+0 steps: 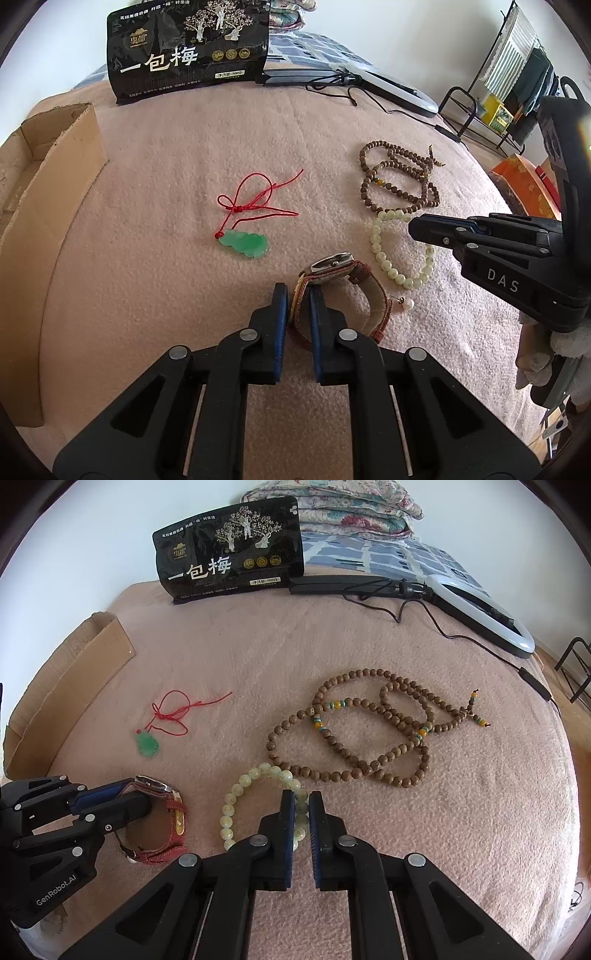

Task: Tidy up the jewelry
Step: 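Grasp the red-strap watch with the left tool while the right tool grasps the pale bead bracelet, then carry watch and bracelet over the cardboard box and lower them inside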

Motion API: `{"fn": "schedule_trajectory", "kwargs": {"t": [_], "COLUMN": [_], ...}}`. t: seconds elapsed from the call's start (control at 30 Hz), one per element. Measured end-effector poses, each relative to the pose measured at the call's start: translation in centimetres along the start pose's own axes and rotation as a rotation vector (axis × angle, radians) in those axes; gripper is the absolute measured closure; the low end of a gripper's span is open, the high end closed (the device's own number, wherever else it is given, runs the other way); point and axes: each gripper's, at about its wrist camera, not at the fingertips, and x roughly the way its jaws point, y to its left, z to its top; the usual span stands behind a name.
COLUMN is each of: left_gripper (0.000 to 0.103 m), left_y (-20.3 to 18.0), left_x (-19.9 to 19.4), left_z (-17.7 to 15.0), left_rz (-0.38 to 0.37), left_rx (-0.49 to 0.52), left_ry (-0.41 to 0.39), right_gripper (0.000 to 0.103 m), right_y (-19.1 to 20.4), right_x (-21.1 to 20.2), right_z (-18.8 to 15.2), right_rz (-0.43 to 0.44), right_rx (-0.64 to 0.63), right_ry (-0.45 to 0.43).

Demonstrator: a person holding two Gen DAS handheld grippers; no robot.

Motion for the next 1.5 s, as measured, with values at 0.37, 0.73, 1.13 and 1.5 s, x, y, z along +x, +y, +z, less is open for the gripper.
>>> {"fn": "schedule_trajectory", "kwargs": {"t": [0.37,0.73,1.13,1.5], "left_gripper": [0.093,0.093,0.093,0.093], "left_y": [-0.3,-0.2,0.5,2.2], "left_x": [-2.5,-5.6,-10.6,-15.0], "left_z": [0.2,0.4,0.2,-0.1], "left_rz": [0.016,0.024,0.050,0.088], "left_rx": [0.015,0.013,0.003,0.004], "left_ry": [-0.056,-0.109,-0.196,-0.262], "right_gripper": [0.098,0.098,0.098,0.098], "right_y": [1.0,2.4,5.3,9.3], "right_x": [-3.0,-5.6,-9.8,-12.5], "right_z": [0.2,0.7,1.5,2.6], "right_rz": [-0.002,-0.024,-0.013,0.026], "right_rx": [-0.022,-0.053,-0.087,-0.129], "right_ry": [-0.054,-0.093,-0.164,-0.224]}}
